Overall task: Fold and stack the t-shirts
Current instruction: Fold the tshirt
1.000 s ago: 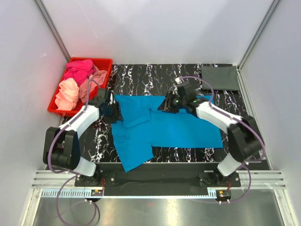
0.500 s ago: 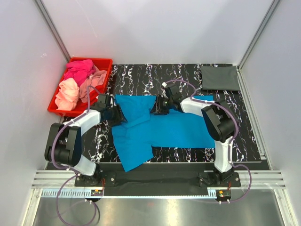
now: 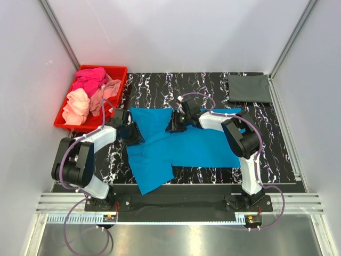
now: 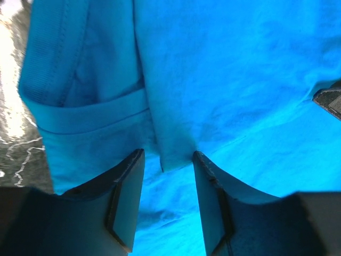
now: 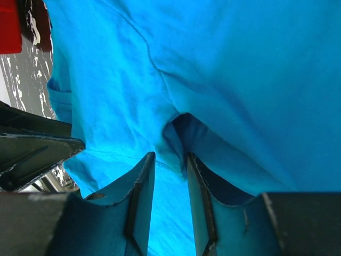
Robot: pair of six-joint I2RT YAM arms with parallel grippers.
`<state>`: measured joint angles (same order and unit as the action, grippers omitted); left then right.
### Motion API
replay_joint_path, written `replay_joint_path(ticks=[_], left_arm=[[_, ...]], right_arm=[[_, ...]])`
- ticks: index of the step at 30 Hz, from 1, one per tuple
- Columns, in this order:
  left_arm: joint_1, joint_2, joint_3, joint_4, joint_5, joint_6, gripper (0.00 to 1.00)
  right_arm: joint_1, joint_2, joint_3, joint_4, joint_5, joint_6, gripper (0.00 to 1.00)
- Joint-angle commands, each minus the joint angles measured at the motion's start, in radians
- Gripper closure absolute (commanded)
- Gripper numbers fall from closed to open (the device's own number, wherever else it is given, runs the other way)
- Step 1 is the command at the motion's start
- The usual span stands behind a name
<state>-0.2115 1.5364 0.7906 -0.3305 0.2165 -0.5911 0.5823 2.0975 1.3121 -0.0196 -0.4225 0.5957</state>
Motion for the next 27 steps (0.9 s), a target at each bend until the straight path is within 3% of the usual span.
replay_joint_path(ticks=[1,8,9,12,27], left_arm=[[-0.005,-0.001,-0.01,0.07,-0.003,-0.021,0.6],[-0.005,-0.042,0.016,0.022,-0.009,-0.032,1.0],[-0.005,-0.062,0.018,0.018,-0.002,-0.041,1.0],[-0.009,-0.096,0.016,0.008,0.009,-0.084,1.0],[-0.077,-0.2,-0.046,-0.061,-0.042,-0.174,1.0]], right_arm=[[0.013,0.01,0.022,0.047,-0.022,-0.001,0.64],[0.013,-0.048,0.016,-0.005,-0.015,0.006,0.87],[0.013,-0.057,0.018,-0.029,-0.013,0.006,0.95],[0.013,-0.093,0.019,-0.055,-0.019,0.006,0.97],[0.013,-0.191,-0.063,-0.105,-0.021,0.019,1.0]])
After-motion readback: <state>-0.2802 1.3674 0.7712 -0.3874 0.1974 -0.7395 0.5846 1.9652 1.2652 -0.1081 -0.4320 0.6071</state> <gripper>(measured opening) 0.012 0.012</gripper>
